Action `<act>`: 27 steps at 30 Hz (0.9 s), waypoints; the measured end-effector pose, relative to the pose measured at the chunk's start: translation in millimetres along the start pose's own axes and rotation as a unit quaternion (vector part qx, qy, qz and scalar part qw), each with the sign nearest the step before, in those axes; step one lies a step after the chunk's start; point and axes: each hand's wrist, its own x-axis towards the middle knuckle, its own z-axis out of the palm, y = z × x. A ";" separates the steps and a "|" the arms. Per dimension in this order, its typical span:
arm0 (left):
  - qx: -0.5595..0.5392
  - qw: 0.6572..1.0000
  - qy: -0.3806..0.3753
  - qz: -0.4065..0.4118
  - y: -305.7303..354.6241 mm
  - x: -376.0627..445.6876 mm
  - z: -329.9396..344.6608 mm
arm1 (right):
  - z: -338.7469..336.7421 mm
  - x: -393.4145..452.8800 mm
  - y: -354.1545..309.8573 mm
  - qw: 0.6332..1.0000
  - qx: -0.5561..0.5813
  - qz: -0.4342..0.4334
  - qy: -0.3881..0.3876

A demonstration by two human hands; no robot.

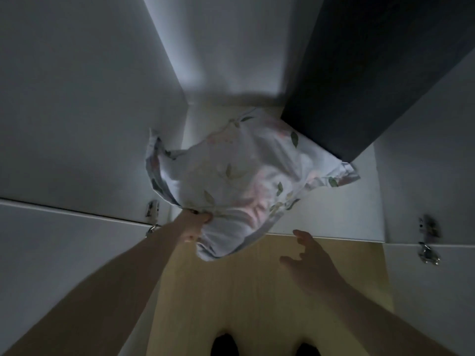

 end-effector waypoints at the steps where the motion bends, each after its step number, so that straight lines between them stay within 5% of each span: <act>1: 0.005 1.000 -0.011 0.011 2.4 -12.7 6.8 | -3.3 -9.2 0.4 1.000 0.005 0.006 0.001; 7: -0.096 0.989 -0.057 0.096 26.3 -129.7 28.7 | -34.8 -80.6 -11.9 0.997 0.069 0.018 0.025; 11: -0.146 0.978 -0.041 0.145 50.7 -210.1 34.2 | -55.7 -127.4 -29.3 0.986 -0.020 -0.157 0.058; 16: -0.156 0.967 -0.058 0.195 75.3 -302.2 26.8 | -77.6 -169.0 -60.0 0.955 -0.107 -0.259 0.101; 21: 0.000 0.968 -0.040 0.249 68.5 -374.1 -7.7 | -110.9 -228.6 -82.5 0.964 -0.086 -0.225 0.114; 27: 0.213 0.895 0.097 0.379 18.1 -453.7 -82.6 | -134.6 -328.3 -96.9 0.973 -0.052 -0.202 0.101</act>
